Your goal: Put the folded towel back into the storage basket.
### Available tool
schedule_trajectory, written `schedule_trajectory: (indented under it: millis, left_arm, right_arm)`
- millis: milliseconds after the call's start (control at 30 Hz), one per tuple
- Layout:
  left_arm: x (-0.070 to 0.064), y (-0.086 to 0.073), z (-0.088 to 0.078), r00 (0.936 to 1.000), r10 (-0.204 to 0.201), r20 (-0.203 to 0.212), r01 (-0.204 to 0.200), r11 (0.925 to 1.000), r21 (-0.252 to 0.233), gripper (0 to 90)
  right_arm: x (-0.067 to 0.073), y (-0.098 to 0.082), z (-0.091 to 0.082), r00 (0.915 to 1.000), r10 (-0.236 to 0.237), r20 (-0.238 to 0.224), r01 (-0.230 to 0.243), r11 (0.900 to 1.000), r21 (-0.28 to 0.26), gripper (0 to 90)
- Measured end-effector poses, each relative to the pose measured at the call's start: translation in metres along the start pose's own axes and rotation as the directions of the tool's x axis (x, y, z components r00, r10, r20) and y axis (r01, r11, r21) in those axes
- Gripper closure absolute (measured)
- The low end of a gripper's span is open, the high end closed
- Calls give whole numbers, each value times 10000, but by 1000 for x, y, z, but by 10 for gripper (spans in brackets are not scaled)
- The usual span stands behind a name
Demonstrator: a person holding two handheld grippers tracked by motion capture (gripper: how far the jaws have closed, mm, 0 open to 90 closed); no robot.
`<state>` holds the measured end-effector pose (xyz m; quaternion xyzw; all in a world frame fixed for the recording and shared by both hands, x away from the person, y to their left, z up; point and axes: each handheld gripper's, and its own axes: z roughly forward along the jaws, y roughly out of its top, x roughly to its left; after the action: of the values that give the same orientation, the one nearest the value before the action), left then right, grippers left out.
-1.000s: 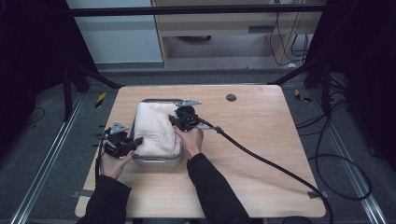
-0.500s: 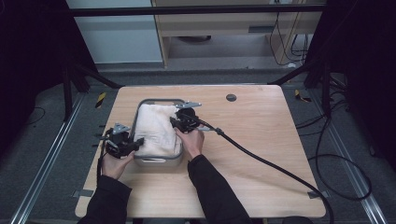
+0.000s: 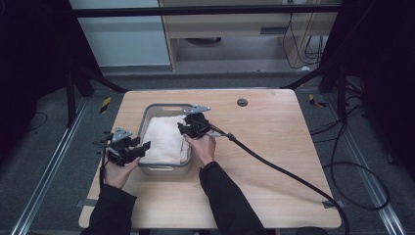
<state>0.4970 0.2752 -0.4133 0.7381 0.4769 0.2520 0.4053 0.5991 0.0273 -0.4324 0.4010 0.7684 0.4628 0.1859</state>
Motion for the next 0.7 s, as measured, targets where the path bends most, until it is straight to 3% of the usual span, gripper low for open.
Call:
schedule_trajectory:
  millis: [333, 533, 700]
  left_arm:
    - [0, 2, -18, 9999, -38, -151, 26, 9968, -804, 432]
    - [1, -1, -26, 9998, -78, -204, 56, 9943, -1062, 356]
    - [3, -6, -30, 9998, -153, -114, 140, 9937, -1110, 311]
  right_arm:
    - [-6, 13, -35, 9992, -226, -326, 205, 9977, -641, 354]
    - [-22, 9, -71, 9985, -325, -440, 281, 9947, -986, 246]
    - [-42, -4, -107, 9987, -266, -425, 216, 9934, -1126, 184]
